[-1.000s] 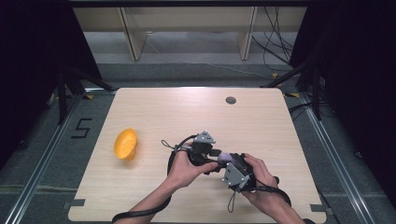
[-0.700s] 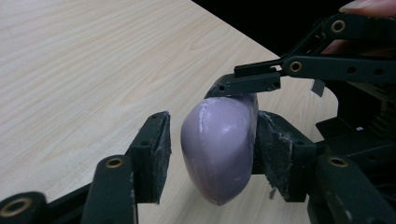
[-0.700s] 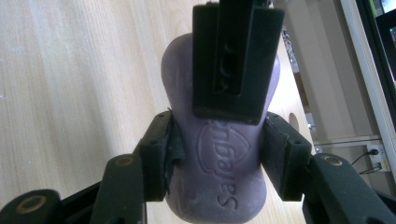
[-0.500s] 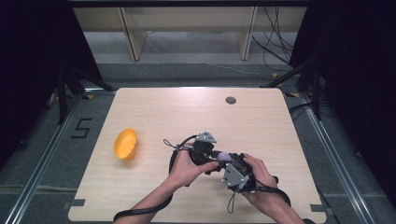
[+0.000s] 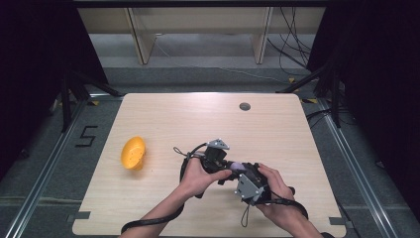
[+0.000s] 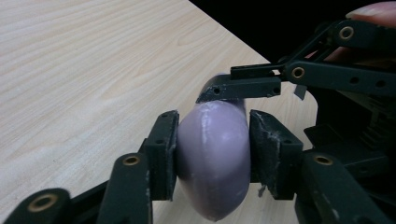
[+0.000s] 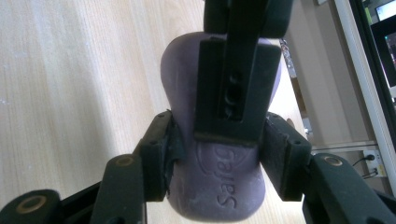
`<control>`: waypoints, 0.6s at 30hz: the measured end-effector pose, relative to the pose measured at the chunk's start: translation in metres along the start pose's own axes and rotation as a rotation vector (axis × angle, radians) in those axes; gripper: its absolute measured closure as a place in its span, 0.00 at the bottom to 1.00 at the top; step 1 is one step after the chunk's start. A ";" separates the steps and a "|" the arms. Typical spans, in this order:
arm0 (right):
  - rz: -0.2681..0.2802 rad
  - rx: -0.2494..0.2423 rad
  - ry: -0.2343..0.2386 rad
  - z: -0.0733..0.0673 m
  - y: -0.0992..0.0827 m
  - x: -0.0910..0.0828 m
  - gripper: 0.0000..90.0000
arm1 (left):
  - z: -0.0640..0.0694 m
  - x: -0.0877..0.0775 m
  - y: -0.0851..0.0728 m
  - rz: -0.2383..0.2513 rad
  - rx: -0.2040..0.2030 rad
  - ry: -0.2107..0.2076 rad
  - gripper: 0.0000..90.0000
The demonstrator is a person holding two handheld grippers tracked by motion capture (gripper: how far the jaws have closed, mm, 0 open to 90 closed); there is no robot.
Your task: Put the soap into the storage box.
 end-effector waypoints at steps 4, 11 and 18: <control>0.005 -0.001 -0.003 0.000 -0.001 0.001 0.56 | 0.002 -0.001 0.000 -0.004 0.003 0.004 0.64; 0.015 0.005 0.001 -0.001 0.001 0.001 0.56 | 0.007 -0.003 0.003 -0.014 0.045 0.030 0.65; 0.024 0.031 -0.017 0.002 0.001 0.000 0.53 | 0.012 -0.005 0.006 -0.003 0.090 0.082 0.66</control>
Point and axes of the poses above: each handheld gripper's, and its own axes: x roughly forward along the jaws, y roughly out of its top, z roughly to its right, the point moved 1 cm from there along x, roughly forward along the jaws, and after that the axes turned 7 degrees about z, right-handed, at the moved point
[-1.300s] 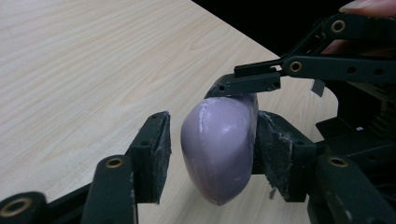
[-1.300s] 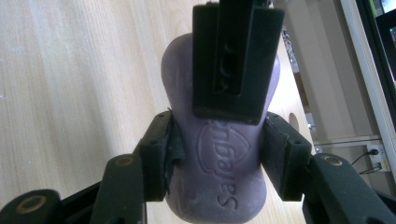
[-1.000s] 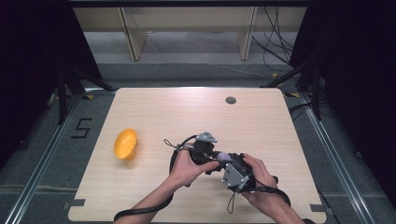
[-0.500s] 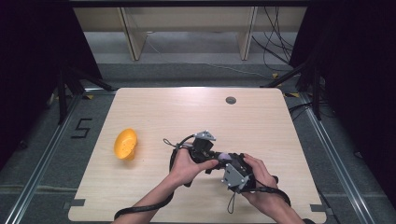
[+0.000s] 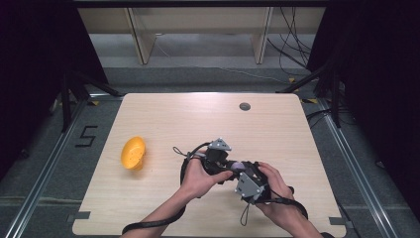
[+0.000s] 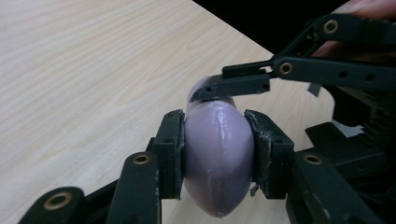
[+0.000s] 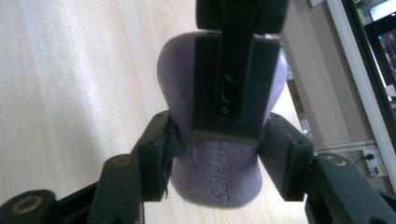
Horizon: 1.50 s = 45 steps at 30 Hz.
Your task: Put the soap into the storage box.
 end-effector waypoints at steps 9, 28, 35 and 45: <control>-0.006 0.006 -0.041 0.007 -0.006 -0.001 0.38 | -0.003 -0.009 0.002 0.030 0.032 0.084 0.66; -0.066 0.148 -0.082 0.020 -0.038 -0.020 0.36 | -0.014 -0.041 -0.006 0.104 0.019 0.264 0.66; -0.074 0.183 -0.094 0.023 -0.048 -0.026 0.36 | -0.012 -0.050 -0.013 0.124 0.031 0.324 0.66; -0.075 0.218 -0.097 0.023 -0.055 -0.028 0.36 | -0.013 -0.061 -0.024 0.157 0.022 0.378 0.66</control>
Point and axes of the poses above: each handheld gripper's, and its own axes: x roughly forward along the jaws, y roughly out of its top, z roughly to its right, the point moved 1 cm from there along x, roughly forward along the jaws, and after that the axes turned 7 degrees about z, right-handed, at the moved point
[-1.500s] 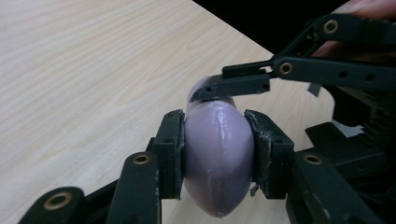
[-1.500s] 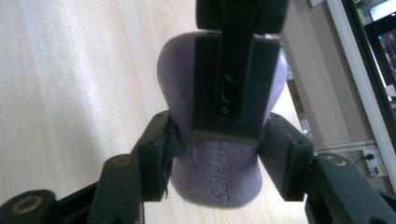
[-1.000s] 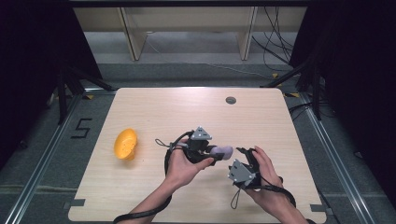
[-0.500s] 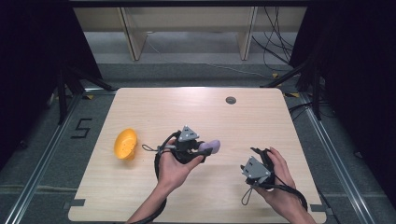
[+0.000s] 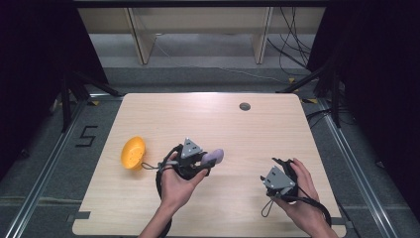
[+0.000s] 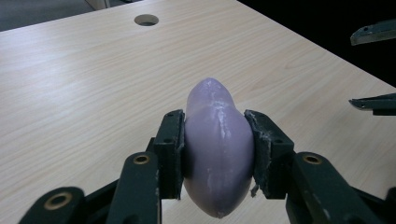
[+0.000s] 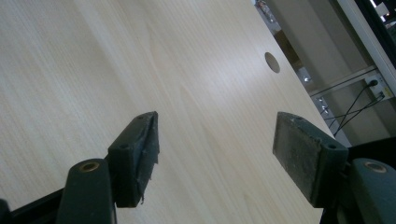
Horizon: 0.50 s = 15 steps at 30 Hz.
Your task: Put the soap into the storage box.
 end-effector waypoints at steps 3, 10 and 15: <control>0.001 -0.002 0.000 0.001 -0.001 0.000 0.36 | -0.002 -0.006 -0.002 -0.006 0.015 0.026 0.66; -0.006 -0.020 -0.002 0.003 -0.003 0.001 0.36 | -0.006 -0.015 -0.006 0.035 -0.009 0.070 0.66; 0.007 0.015 -0.002 0.003 -0.004 0.001 0.36 | -0.011 -0.024 -0.008 0.055 -0.035 0.105 0.66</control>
Point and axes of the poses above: each handheld gripper's, and its own axes: x roughly forward along the jaws, y roughly out of its top, z roughly to its right, the point moved 1 cm from there along x, roughly forward along the jaws, and after that the axes turned 7 degrees about z, right-handed, at the moved point
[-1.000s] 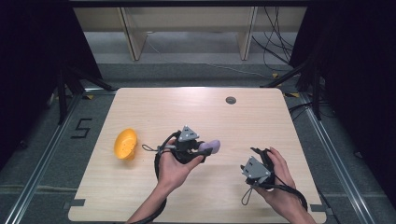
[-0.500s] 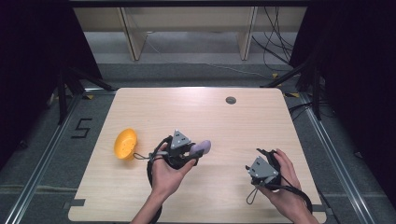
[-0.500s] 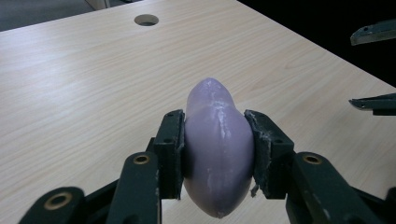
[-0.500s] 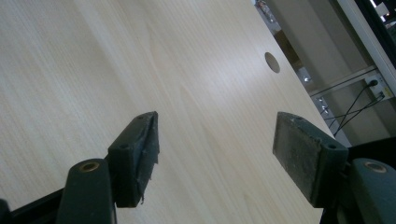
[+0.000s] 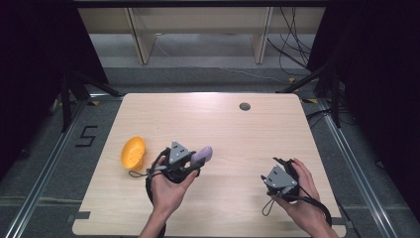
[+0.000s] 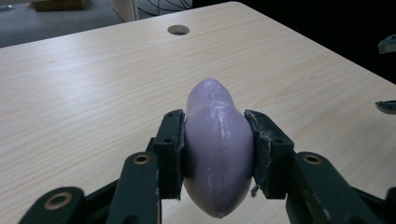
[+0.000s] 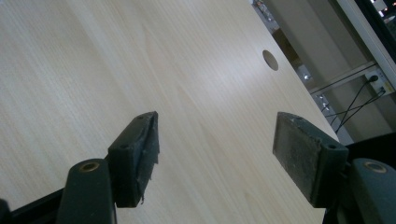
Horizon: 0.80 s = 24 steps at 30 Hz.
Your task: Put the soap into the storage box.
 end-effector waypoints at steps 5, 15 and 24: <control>0.001 0.044 0.004 0.000 -0.001 0.000 0.36 | -0.005 -0.008 0.000 0.024 0.011 0.037 0.66; -0.002 0.039 0.027 0.001 -0.003 0.001 0.36 | -0.016 -0.019 -0.001 0.051 0.007 0.085 0.66; -0.005 0.057 0.021 0.000 -0.003 0.001 0.36 | -0.027 -0.032 0.004 0.085 0.020 0.147 0.66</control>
Point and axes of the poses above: each handheld gripper's, and its own axes: x roughly forward along the jaws, y roughly out of its top, z roughly to its right, the point moved 1 cm from there along x, roughly forward along the jaws, and after that the axes turned 7 degrees about z, right-handed, at the moved point
